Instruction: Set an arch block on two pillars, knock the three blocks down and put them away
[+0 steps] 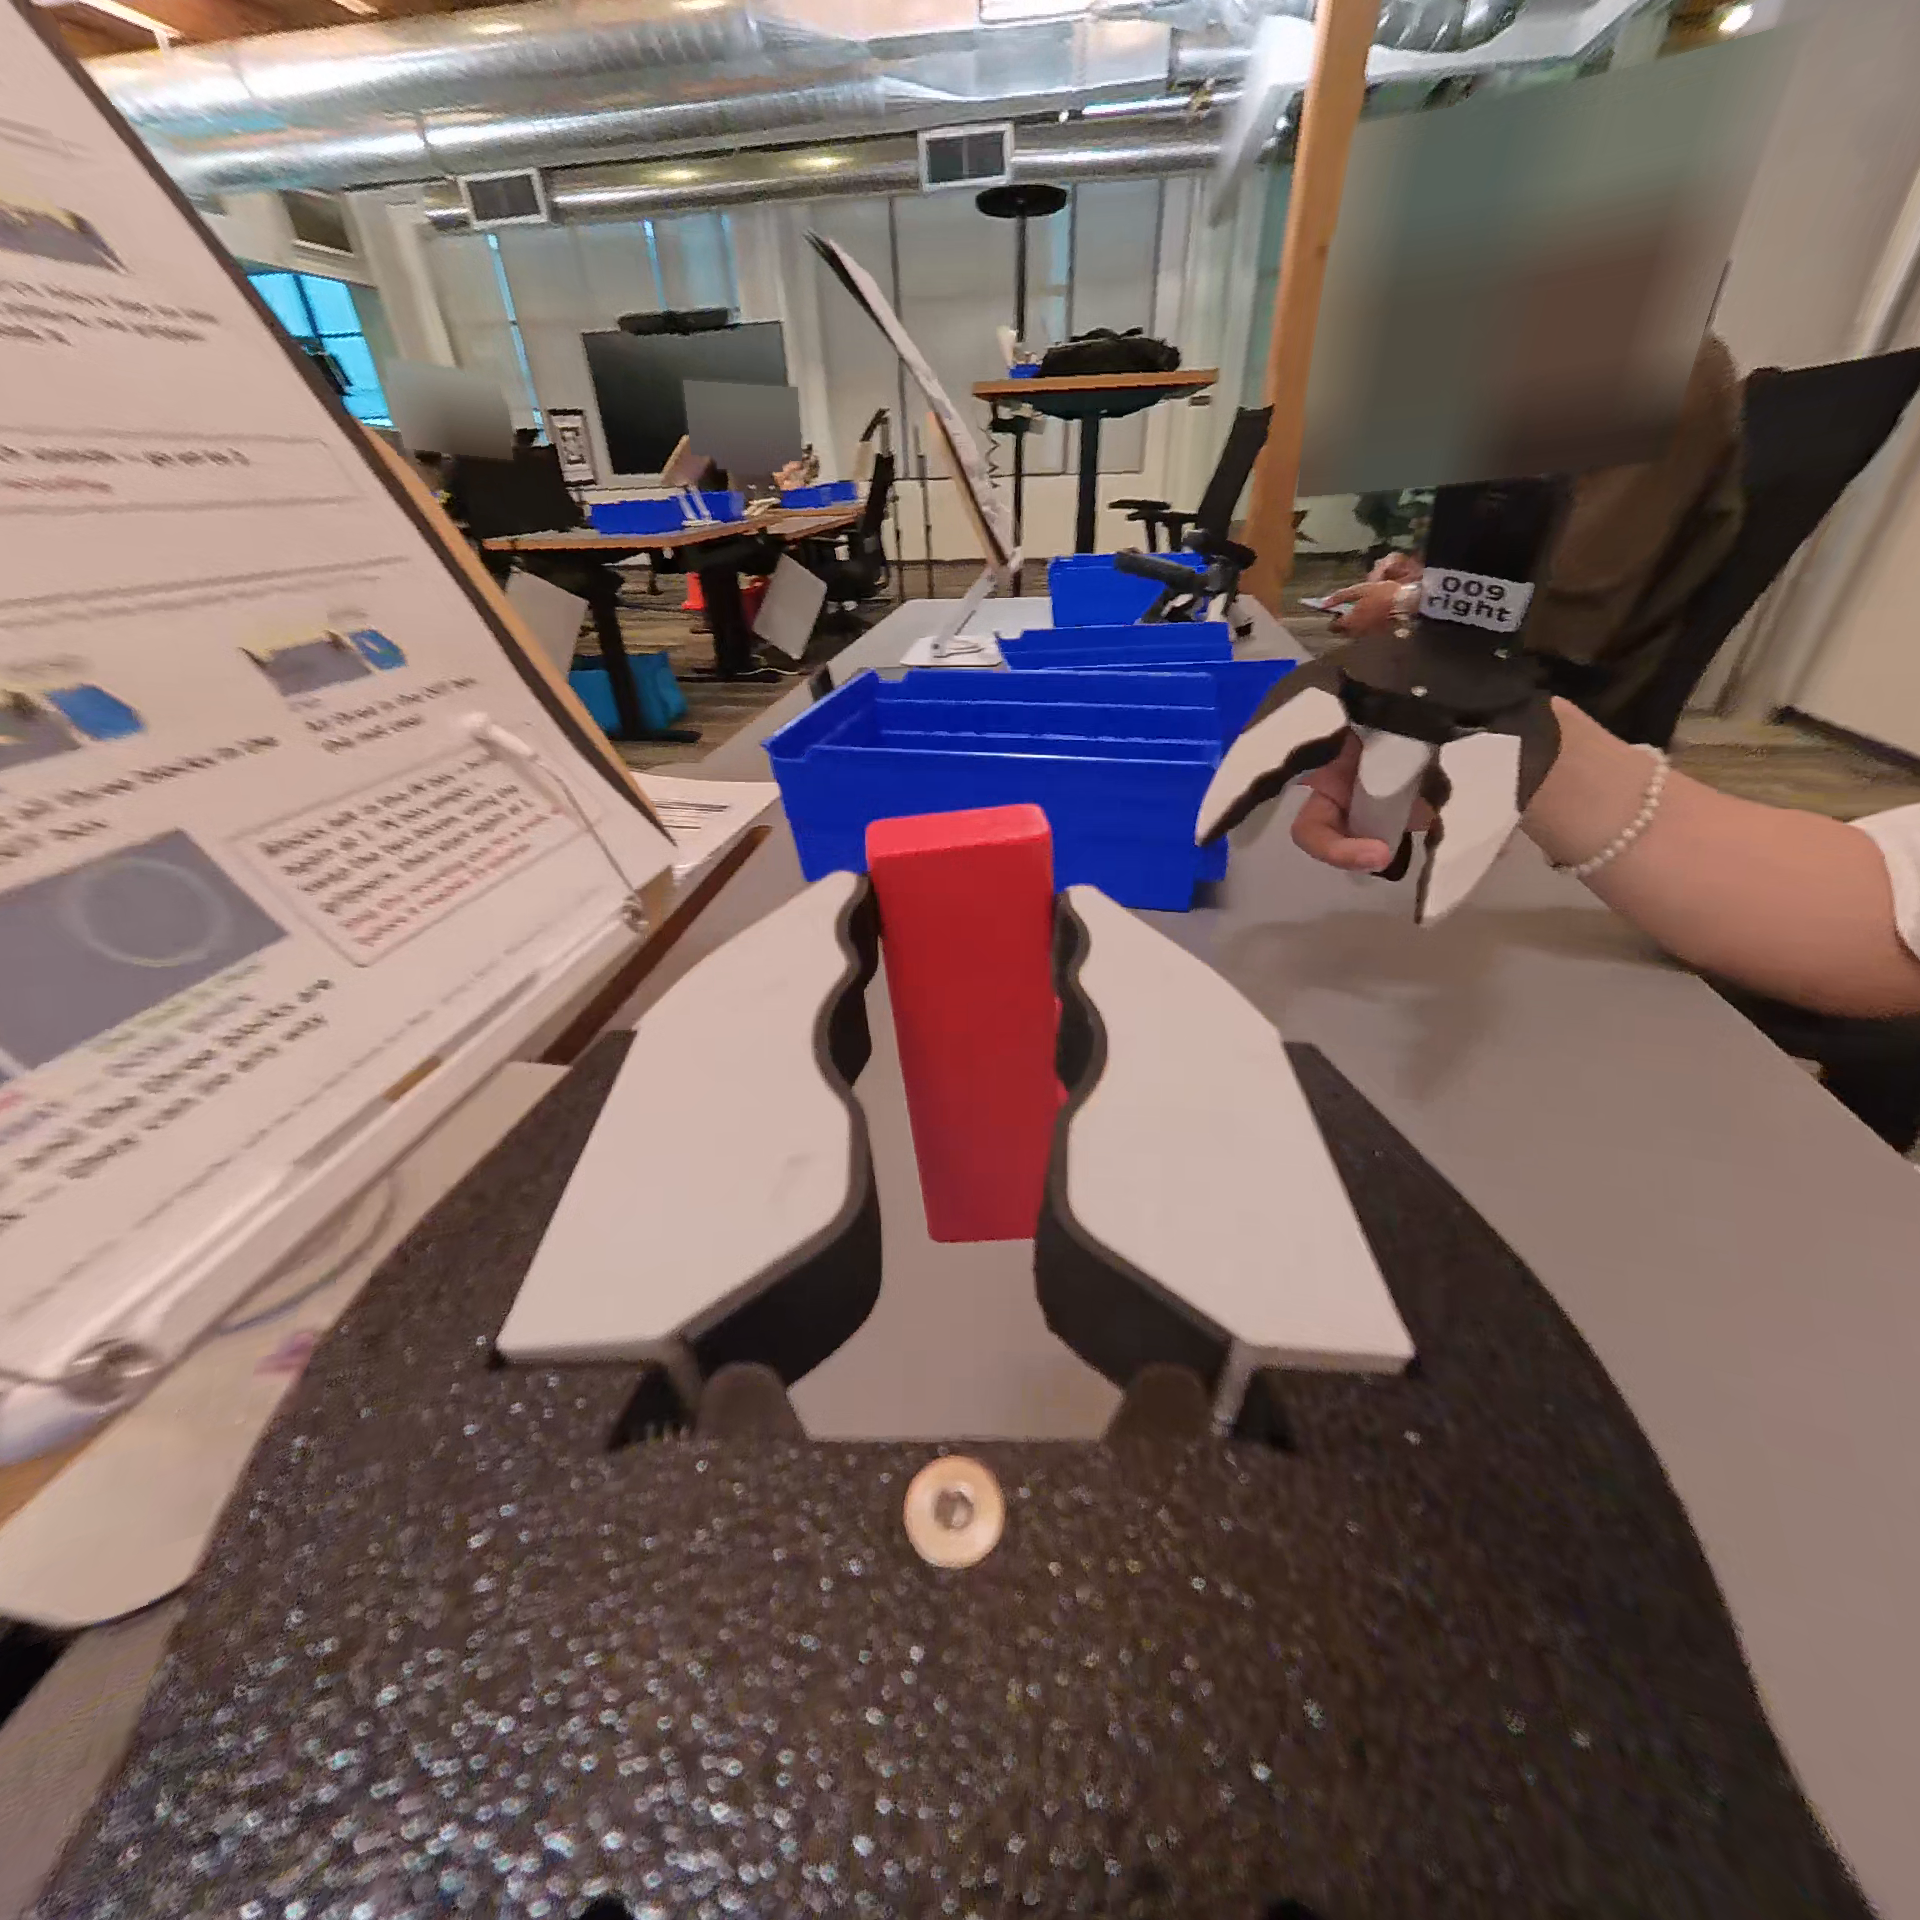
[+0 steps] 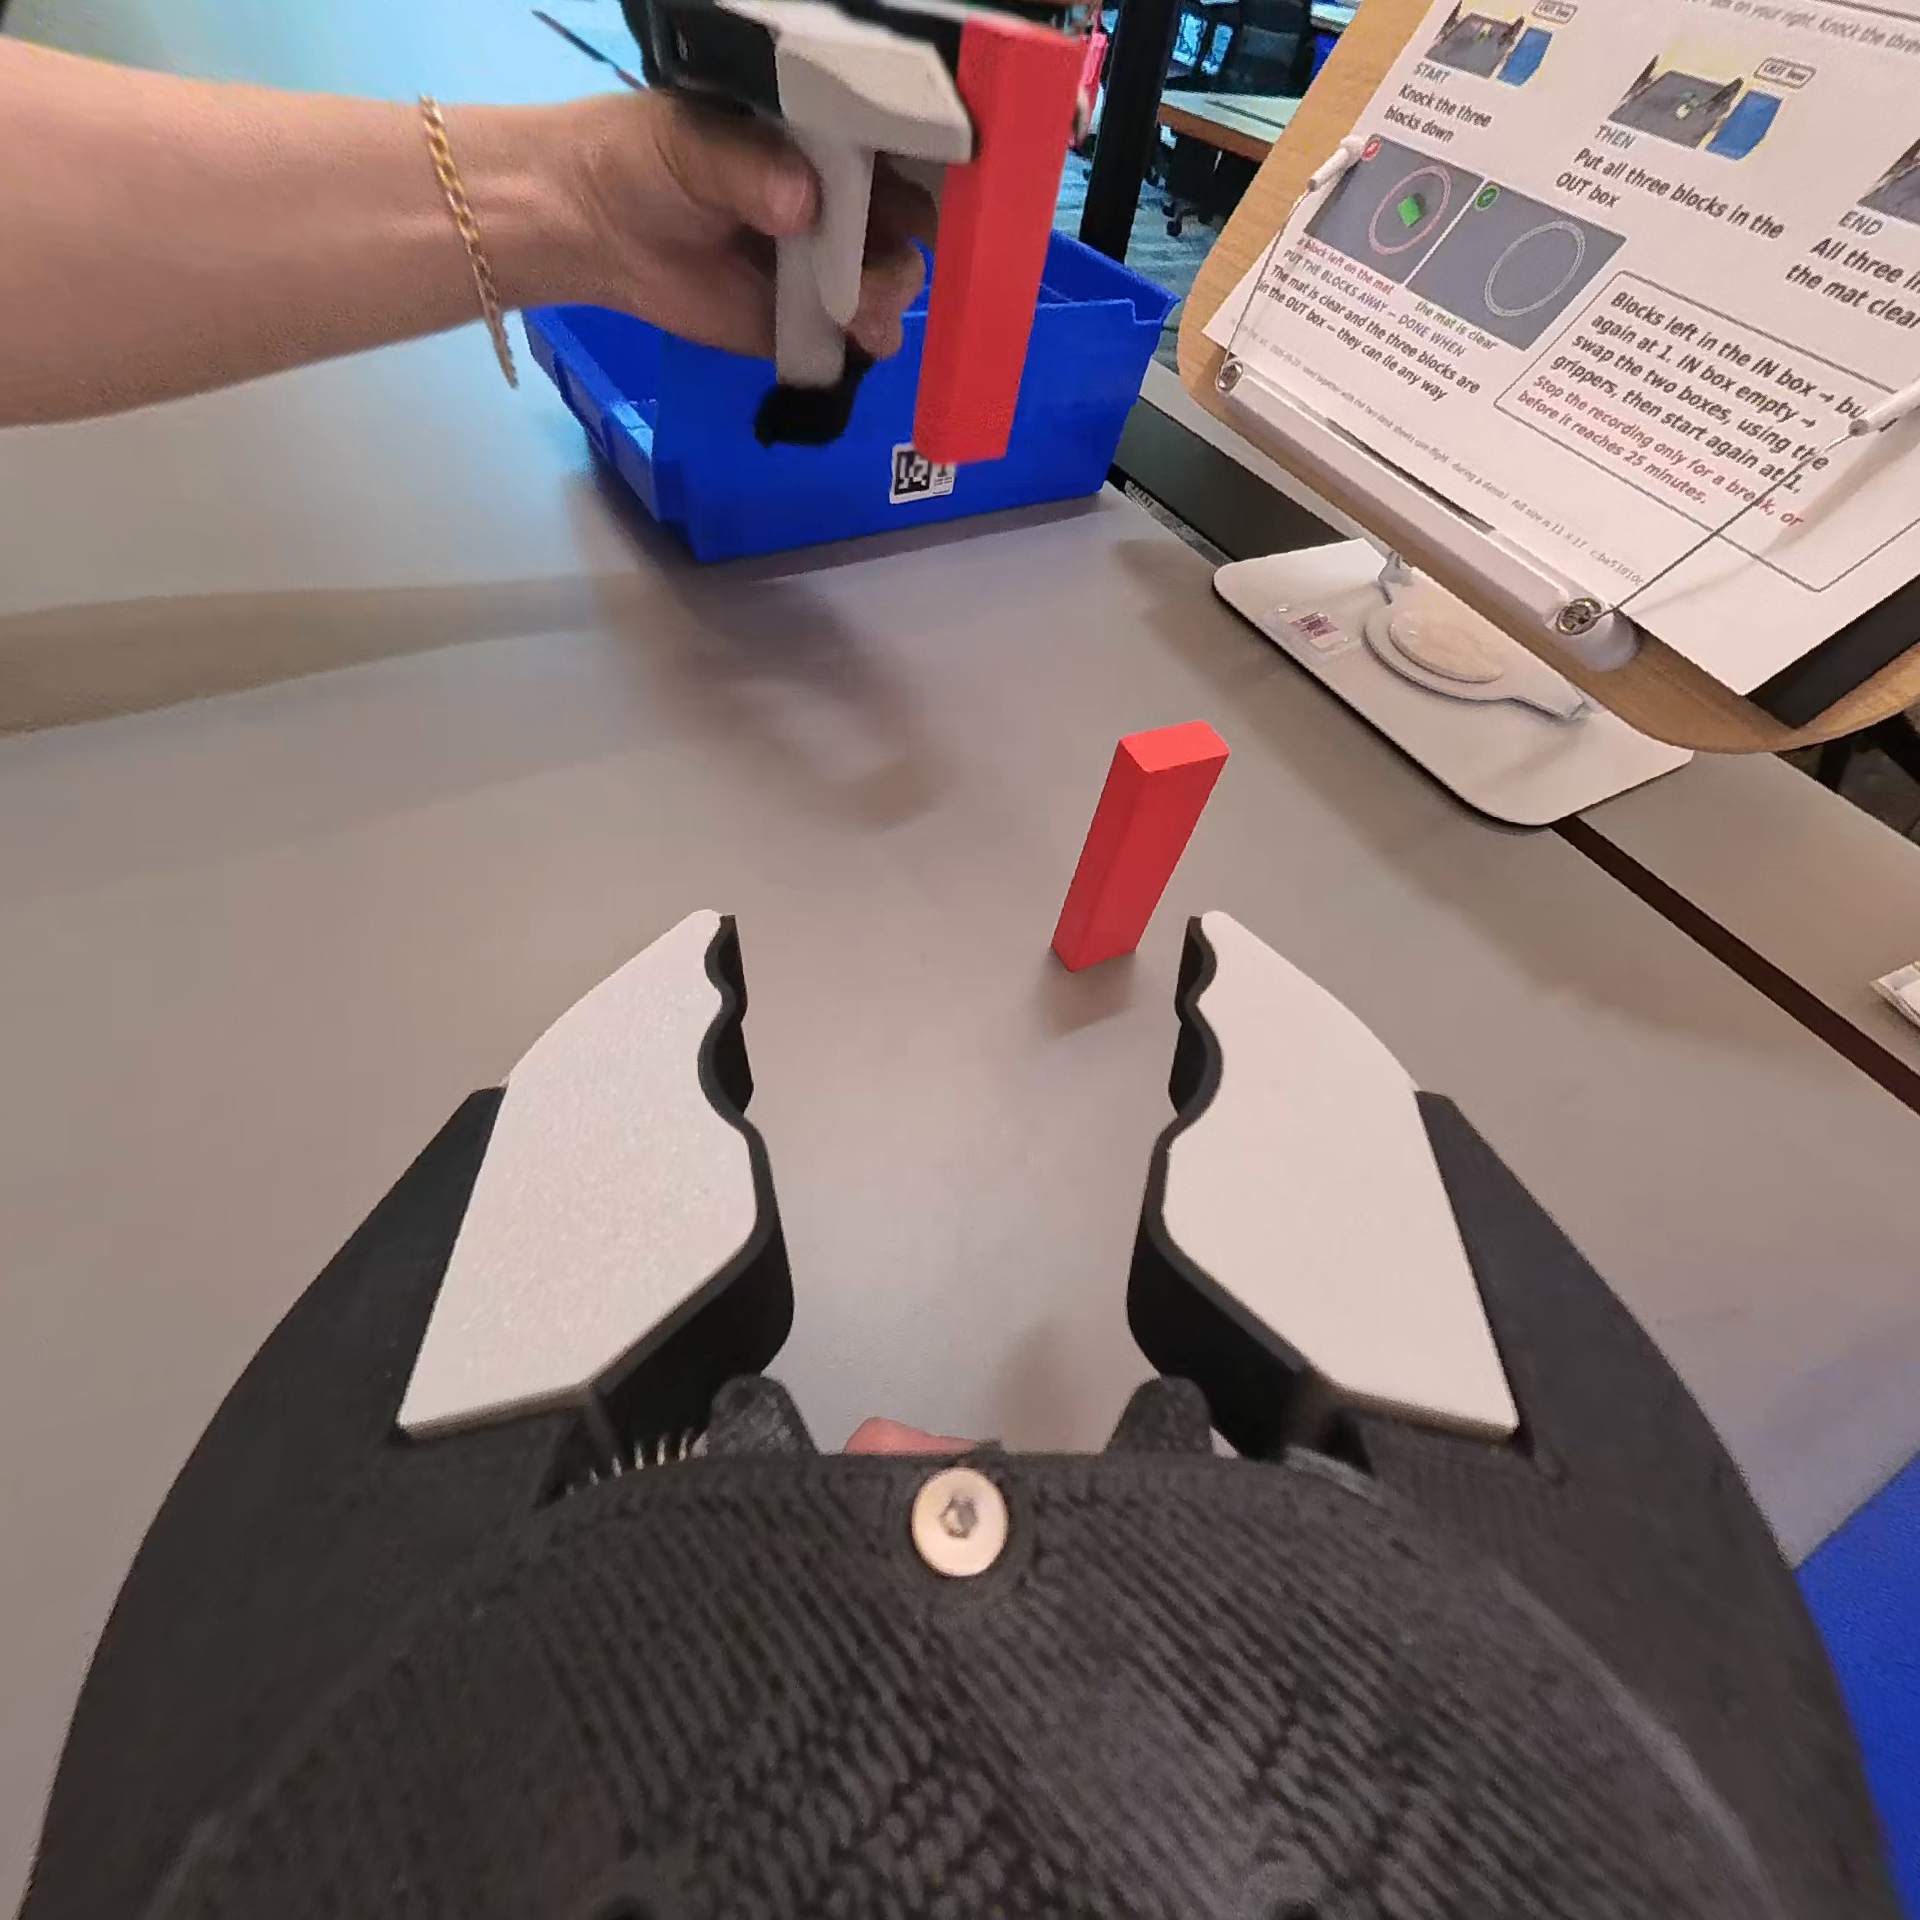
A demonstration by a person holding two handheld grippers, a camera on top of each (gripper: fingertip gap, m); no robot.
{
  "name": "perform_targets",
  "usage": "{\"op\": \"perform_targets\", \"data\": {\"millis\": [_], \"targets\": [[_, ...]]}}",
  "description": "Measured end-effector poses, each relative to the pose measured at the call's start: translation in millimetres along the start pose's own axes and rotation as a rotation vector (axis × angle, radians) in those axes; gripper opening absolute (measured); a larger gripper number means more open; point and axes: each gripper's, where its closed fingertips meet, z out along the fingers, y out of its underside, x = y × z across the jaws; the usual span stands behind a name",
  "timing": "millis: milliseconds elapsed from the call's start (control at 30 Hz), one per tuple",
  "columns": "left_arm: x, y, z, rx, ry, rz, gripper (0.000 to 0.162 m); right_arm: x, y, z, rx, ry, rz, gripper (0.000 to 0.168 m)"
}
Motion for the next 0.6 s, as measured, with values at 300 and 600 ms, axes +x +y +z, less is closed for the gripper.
{"op": "perform_targets", "data": {"millis": [300,600], "targets": [[15,19,39,-0.020,0.092,0.032,0.032,1,7,7,-0.027,-0.010,0.007,0.080],[17,64,59,-0.062,0.150,0.015,0.032,6,12,5,-0.029,-0.003,0.025,0.080]]}}
